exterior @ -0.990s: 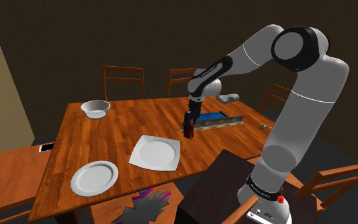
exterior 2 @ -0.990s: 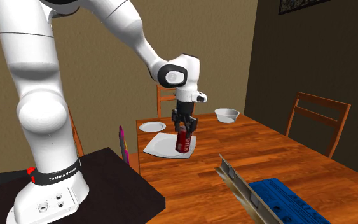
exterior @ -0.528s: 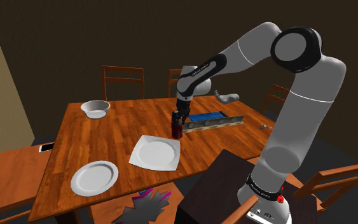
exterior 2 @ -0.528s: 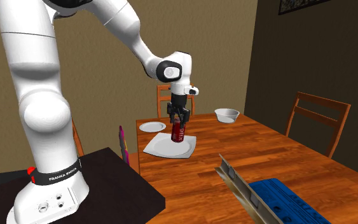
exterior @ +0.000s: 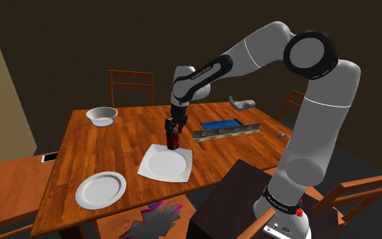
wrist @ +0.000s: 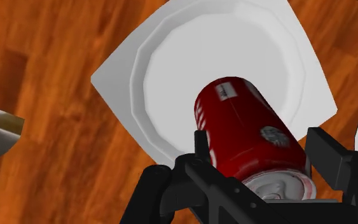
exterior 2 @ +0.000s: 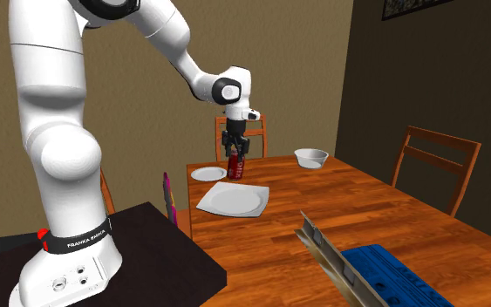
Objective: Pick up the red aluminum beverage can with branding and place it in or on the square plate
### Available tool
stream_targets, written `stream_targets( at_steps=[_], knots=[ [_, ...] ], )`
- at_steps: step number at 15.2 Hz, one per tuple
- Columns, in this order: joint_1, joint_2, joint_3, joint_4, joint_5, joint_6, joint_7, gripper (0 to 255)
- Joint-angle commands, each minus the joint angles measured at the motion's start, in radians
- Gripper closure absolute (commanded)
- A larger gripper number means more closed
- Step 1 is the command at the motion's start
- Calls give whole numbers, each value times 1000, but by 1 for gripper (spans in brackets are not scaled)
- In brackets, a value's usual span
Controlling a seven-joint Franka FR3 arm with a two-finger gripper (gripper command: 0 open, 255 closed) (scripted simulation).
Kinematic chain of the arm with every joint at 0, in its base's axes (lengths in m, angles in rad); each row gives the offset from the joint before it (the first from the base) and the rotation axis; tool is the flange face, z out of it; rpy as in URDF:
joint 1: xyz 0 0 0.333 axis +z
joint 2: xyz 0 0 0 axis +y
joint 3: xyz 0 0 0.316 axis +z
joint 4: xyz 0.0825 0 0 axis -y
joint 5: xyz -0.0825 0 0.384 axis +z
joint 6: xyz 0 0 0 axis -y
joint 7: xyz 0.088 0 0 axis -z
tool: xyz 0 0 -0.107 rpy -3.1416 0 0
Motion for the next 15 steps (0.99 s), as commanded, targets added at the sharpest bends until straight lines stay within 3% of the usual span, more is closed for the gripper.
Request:
stream_targets(
  at_steps=[1, 15],
  knots=[
    [15, 18, 12, 12, 0, 9, 27, 255],
    [14, 154, 20, -24, 28, 180, -4, 255]
  ],
)
